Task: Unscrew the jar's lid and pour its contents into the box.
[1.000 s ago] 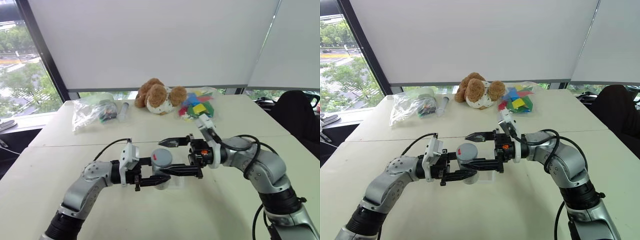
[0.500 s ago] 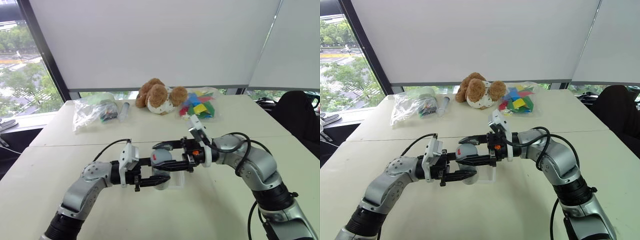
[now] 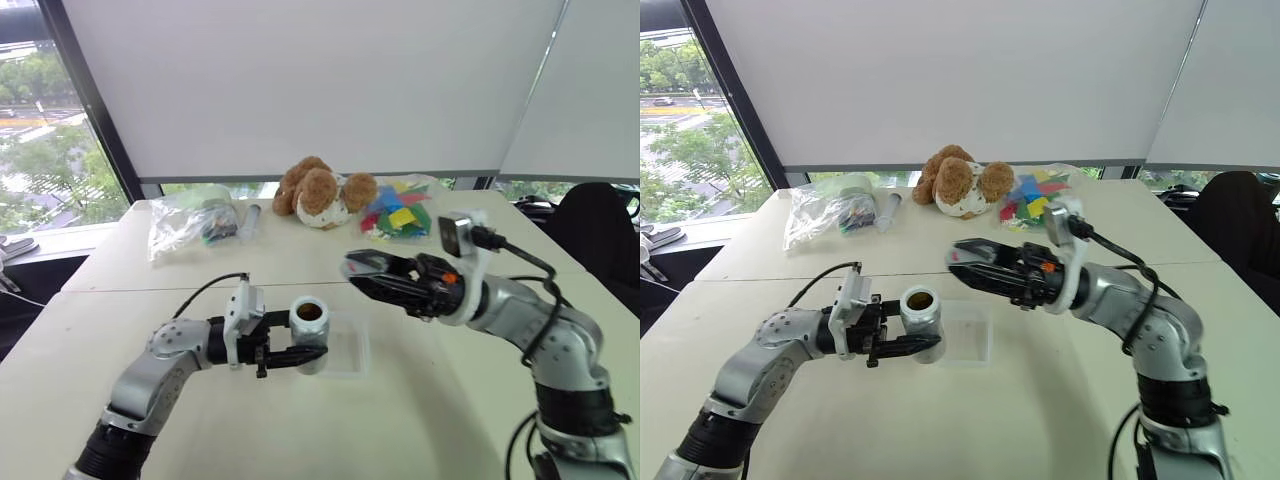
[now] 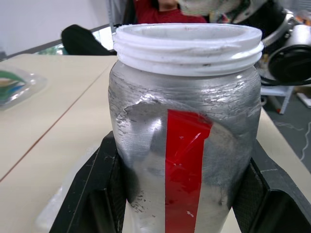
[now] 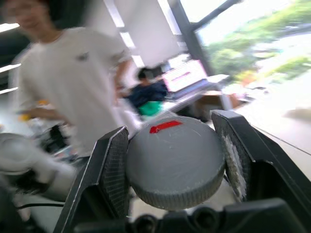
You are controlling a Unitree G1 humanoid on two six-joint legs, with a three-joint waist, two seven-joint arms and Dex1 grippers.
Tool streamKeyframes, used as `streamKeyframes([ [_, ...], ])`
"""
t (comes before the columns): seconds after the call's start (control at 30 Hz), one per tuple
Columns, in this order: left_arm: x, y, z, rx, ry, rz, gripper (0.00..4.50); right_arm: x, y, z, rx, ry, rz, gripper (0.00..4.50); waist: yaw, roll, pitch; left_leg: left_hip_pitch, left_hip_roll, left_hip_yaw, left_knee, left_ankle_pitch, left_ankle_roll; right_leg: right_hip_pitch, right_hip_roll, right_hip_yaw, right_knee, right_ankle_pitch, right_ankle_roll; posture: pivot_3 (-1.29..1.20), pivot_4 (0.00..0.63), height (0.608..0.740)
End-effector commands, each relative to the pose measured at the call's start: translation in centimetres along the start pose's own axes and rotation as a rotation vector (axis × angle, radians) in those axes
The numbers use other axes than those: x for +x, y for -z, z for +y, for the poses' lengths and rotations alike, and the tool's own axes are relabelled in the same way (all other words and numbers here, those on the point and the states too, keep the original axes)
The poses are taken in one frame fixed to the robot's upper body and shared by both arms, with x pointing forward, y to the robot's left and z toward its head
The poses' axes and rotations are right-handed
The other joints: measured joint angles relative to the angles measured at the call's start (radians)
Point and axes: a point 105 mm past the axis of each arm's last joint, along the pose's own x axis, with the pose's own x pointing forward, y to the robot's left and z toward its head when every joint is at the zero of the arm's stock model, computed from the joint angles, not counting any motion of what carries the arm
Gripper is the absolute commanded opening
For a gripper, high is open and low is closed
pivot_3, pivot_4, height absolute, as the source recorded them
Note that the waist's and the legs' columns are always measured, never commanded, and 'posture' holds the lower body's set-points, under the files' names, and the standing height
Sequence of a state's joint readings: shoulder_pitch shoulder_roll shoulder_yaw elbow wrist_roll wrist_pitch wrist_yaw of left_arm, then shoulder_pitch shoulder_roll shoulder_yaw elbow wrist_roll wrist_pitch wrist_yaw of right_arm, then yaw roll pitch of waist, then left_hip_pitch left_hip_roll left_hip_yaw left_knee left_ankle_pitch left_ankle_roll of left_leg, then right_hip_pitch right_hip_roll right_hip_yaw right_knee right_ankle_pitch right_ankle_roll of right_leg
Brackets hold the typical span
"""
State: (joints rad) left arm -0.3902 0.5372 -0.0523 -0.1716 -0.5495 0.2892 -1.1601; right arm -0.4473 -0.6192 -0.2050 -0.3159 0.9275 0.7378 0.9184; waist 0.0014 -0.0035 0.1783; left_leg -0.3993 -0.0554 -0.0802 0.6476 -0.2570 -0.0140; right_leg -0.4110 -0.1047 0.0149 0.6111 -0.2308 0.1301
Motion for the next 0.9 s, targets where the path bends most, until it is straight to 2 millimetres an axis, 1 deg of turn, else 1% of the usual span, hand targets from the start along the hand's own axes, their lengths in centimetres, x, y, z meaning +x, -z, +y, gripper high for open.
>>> streamKeyframes([
  [0.03, -0.9, -1.6, 0.7, 0.034, -0.020, -0.036, 2.10, -5.9, 1.5, -3.4, -0.243, 0.264, 0.079, 2.29, 0.007, 0.000, 0.000, 0.000, 0.000, 0.001, 0.000, 0.000, 0.000, 0.000, 0.000, 0.000, 0.000, 0.000, 0.000, 0.00, 0.150, 0.740],
  [0.13, -1.3, -1.9, 1.1, 0.029, -0.032, -0.034, 2.10, -10.4, 3.4, -5.0, -0.290, 0.435, 0.096, 2.29, 0.008, 0.000, 0.000, 0.001, -0.001, 0.003, 0.000, 0.000, 0.000, 0.000, 0.000, 0.001, 0.000, 0.000, 0.001, 0.00, 0.150, 0.740],
  [0.2, -1.5, -2.0, 1.5, 0.026, -0.039, -0.031, 2.10, -14.0, 5.8, -6.2, -0.294, 0.564, 0.139, 2.29, 0.004, 0.000, 0.000, 0.003, -0.001, 0.004, 0.000, 0.000, 0.000, 0.002, 0.001, 0.002, 0.001, 0.000, 0.001, 0.00, 0.150, 0.740],
  [0.23, -1.6, -2.0, 1.7, 0.026, -0.042, -0.030, 2.10, -15.1, 6.7, -6.6, -0.298, 0.606, 0.148, 2.29, 0.003, 0.000, 0.000, 0.005, 0.000, 0.005, 0.000, 0.000, 0.000, 0.003, 0.001, 0.002, 0.001, 0.000, 0.001, 0.00, 0.150, 0.740],
  [0.27, -1.6, -2.1, 1.8, 0.024, -0.043, -0.030, 2.10, -15.7, 7.5, -6.9, -0.288, 0.633, 0.152, 2.29, 0.001, -0.001, 0.001, 0.007, 0.000, 0.005, 0.000, 0.000, 0.000, 0.005, 0.002, 0.003, 0.001, 0.000, 0.000, 0.00, 0.150, 0.740],
  [0.37, -1.6, -2.1, 2.0, 0.018, -0.044, -0.030, 2.10, -17.0, 9.6, -7.7, -0.280, 0.676, 0.188, 2.29, -0.015, 0.000, 0.001, 0.008, 0.001, 0.005, 0.000, 0.000, 0.000, 0.006, 0.002, 0.003, 0.002, 0.000, 0.000, 0.00, 0.150, 0.740],
  [0.47, -1.6, -2.1, 2.2, 0.006, -0.040, -0.026, 2.10, -17.9, 11.1, -8.4, -0.231, 0.729, 0.198, 2.29, -0.021, 0.000, 0.001, 0.009, 0.001, 0.005, -0.001, 0.000, 0.000, 0.006, 0.002, 0.003, 0.002, 0.000, 0.000, 0.00, 0.150, 0.740],
  [0.53, -1.5, -2.0, 2.2, 0.002, -0.039, -0.023, 2.10, -18.2, 11.6, -8.7, -0.177, 0.751, 0.178, 2.29, -0.020, 0.001, 0.001, 0.009, 0.001, 0.005, -0.001, 0.000, 0.000, 0.005, 0.002, 0.004, 0.002, 0.000, 0.000, 0.00, 0.150, 0.740],
  [0.57, -1.5, -2.1, 2.3, 0.001, -0.039, -0.024, 2.10, -18.3, 11.4, -8.7, -0.187, 0.752, 0.171, 3.30, -0.018, 0.001, 0.001, 0.009, 0.001, 0.004, -0.001, 0.000, 0.000, 0.005, 0.003, 0.004, 0.002, 0.000, 0.000, 0.00, 0.150, 0.740],
  [0.6, -1.5, -2.1, 2.4, 0.000, -0.039, -0.024, 2.10, -18.3, 11.2, -8.7, -0.185, 0.751, 0.164, 3.58, -0.017, 0.001, 0.001, 0.009, 0.001, 0.004, -0.001, 0.000, 0.000, 0.005, 0.002, 0.004, 0.002, 0.000, 0.000, 0.00, 0.150, 0.740],
  [0.63, -1.4, -2.2, 2.5, -0.001, -0.045, -0.027, 2.10, -18.4, 10.8, -8.7, -0.208, 0.753, 0.159, 4.16, -0.015, 0.001, 0.001, 0.009, 0.001, 0.004, -0.001, 0.000, 0.000, 0.005, 0.002, 0.004, 0.002, 0.000, 0.000, 0.00, 0.150, 0.740],
  [0.67, -1.4, -2.3, 2.7, 0.001, -0.055, -0.031, 2.10, -18.5, 10.2, -8.6, -0.223, 0.757, 0.147, 4.46, -0.013, 0.001, 0.001, 0.009, 0.001, 0.004, -0.001, 0.000, 0.000, 0.006, 0.002, 0.004, 0.002, 0.000, 0.000, 0.00, 0.150, 0.740],
  [0.73, -1.5, -2.5, 3.2, 0.011, -0.073, -0.034, 2.10, -18.4, 9.1, -8.1, -0.248, 0.729, 0.141, 4.46, -0.011, 0.001, 0.001, 0.008, 0.001, 0.004, 0.000, 0.000, 0.000, 0.006, 0.002, 0.004, 0.002, 0.000, 0.000, 0.00, 0.150, 0.740],
  [0.8, -1.6, -2.5, 3.7, 0.033, -0.104, -0.028, 2.10, -17.6, 7.6, -7.2, -0.269, 0.676, 0.131, 4.46, -0.010, 0.001, 0.001, 0.008, 0.001, 0.003, 0.000, 0.000, 0.000, 0.006, 0.002, 0.004, 0.002, 0.000, 0.000, 0.00, 0.150, 0.740],
  [0.87, -1.8, -2.5, 4.4, 0.080, -0.140, -0.009, 2.10, -16.0, 6.3, -6.0, -0.297, 0.600, 0.129, 4.46, -0.012, 0.001, 0.001, 0.008, 0.001, 0.003, -0.001, 0.000, 0.000, 0.006, 0.002, 0.004, 0.002, 0.000, 0.000, 0.00, 0.150, 0.740],
  [0.9, -1.8, -2.2, 4.7, 0.090, -0.157, 0.021, 2.10, -14.9, 5.8, -5.2, -0.301, 0.547, 0.130, 4.46, -0.013, 0.001, 0.001, 0.008, 0.001, 0.003, -0.001, 0.000, 0.000, 0.006, 0.002, 0.004, 0.002, 0.000, 0.000, 0.00, 0.150, 0.740],
])
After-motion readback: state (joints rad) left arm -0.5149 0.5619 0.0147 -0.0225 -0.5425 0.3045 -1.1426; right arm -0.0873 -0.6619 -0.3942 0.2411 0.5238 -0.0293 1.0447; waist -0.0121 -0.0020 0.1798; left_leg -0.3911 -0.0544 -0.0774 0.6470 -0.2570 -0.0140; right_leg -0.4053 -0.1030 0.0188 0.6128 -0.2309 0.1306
